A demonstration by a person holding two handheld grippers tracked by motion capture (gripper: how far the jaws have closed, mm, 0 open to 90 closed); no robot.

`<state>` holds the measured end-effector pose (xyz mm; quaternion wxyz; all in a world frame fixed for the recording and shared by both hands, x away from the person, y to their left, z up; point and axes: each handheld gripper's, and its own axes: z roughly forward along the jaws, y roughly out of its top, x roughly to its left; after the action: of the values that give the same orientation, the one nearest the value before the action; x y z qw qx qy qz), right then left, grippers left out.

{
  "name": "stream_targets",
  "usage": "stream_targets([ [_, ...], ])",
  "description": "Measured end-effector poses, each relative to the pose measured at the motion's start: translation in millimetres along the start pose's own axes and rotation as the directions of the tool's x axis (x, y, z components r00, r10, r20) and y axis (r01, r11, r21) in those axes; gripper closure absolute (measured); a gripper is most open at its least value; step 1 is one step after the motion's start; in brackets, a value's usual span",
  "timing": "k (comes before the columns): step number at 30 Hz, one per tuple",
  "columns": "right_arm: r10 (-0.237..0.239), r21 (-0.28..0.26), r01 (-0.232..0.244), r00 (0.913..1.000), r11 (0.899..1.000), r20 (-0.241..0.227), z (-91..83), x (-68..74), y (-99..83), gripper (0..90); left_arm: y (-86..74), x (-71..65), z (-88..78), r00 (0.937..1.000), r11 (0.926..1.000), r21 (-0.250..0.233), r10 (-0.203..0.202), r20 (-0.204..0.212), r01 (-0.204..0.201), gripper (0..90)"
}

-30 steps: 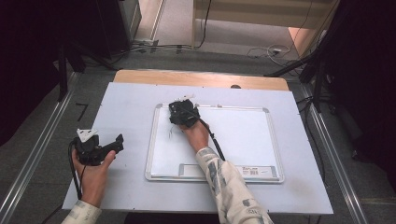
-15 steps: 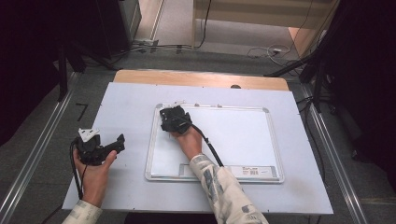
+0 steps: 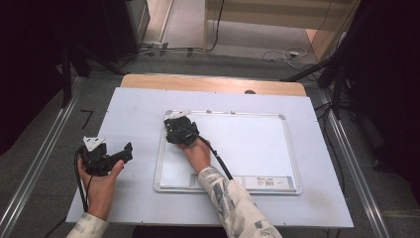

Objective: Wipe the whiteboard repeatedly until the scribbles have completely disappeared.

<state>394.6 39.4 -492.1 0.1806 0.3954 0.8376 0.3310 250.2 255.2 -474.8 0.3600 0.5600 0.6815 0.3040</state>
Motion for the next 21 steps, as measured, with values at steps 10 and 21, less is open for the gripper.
stream_targets([
  [10,0.078,0.004,-0.078,0.9935,0.997,0.083,8.7,-50.9,9.3,38.0,-1.2,3.9,-0.1,0.9999,1.0000,0.003,-0.008,-0.007,0.008,8.0],
  [21,0.028,0.015,-0.028,0.9987,0.999,0.043,7.6,-35.6,9.1,38.0,-1.0,1.2,1.5,1.0000,1.0000,0.009,0.000,-0.004,0.001,8.0],
])
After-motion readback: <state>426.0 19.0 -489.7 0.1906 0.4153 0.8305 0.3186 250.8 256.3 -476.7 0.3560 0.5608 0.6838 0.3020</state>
